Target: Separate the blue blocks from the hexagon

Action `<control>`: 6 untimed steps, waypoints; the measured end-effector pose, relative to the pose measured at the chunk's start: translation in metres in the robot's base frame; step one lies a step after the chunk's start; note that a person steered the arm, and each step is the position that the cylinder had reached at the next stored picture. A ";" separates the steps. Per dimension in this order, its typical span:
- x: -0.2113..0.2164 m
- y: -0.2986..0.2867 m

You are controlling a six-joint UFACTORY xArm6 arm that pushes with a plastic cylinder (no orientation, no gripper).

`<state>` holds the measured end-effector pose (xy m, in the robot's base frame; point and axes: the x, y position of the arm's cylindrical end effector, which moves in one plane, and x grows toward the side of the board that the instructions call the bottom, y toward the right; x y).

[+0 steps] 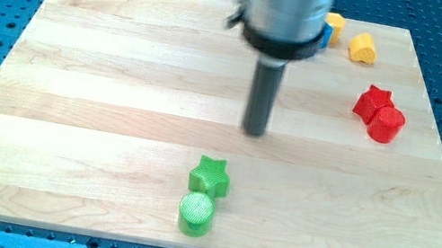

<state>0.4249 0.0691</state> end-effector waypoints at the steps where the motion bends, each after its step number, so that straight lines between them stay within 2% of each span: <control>1: -0.074 0.071; 3: -0.179 0.099; 4: -0.185 0.088; 5: -0.180 0.039; 6: -0.147 -0.037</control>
